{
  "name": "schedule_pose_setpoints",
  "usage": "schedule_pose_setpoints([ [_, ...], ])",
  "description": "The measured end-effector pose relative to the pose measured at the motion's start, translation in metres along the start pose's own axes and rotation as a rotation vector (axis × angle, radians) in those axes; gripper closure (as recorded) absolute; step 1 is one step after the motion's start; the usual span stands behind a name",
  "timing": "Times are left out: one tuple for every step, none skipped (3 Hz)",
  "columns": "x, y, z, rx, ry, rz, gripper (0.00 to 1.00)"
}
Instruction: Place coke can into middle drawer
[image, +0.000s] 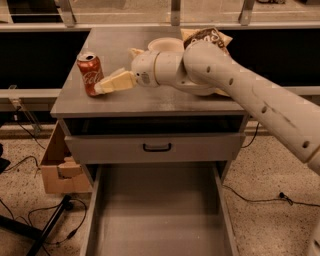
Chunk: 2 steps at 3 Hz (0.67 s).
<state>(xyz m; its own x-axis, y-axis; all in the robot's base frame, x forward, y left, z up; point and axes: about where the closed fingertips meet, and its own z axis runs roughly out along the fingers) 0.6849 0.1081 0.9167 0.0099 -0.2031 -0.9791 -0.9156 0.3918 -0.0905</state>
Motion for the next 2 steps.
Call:
schedule_pose_setpoints([
  [0.006, -0.008, 0.036, 0.018, -0.044, 0.026, 0.00],
  [-0.005, -0.009, 0.060, 0.029, -0.087, 0.030, 0.18],
])
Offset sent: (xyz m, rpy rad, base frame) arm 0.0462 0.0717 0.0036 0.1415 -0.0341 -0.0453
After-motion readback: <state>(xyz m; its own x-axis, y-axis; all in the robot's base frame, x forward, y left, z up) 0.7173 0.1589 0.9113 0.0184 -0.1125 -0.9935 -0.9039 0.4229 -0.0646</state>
